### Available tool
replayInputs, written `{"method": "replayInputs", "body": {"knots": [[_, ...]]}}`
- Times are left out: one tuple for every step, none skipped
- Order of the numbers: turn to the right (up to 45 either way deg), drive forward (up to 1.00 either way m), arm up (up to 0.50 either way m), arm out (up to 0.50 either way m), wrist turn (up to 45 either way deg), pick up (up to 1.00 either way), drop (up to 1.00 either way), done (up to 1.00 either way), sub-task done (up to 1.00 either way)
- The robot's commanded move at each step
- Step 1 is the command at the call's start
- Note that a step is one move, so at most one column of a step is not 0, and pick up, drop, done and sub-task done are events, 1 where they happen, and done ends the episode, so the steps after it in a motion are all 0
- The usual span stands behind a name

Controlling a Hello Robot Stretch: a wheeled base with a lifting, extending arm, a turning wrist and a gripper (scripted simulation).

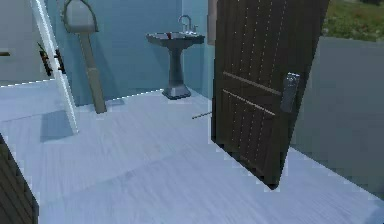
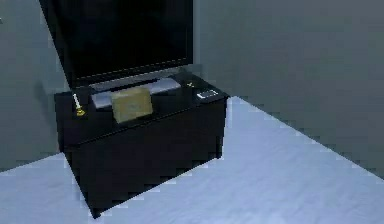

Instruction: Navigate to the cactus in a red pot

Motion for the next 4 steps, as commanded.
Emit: {"method": "replayInputs", "body": {"knots": [[0.0,0.5,0.0,0.0,0.0,0.0,0.0,0.0,0.0],[-15.0,0.0,0.0,0.0,0.0,0.0,0.0,0.0,0.0],[0.0,0.65,0.0,0.0,0.0,0.0,0.0,0.0,0.0],[-45.0,0.0,0.0,0.0,0.0,0.0,0.0,0.0,0.0]]}}
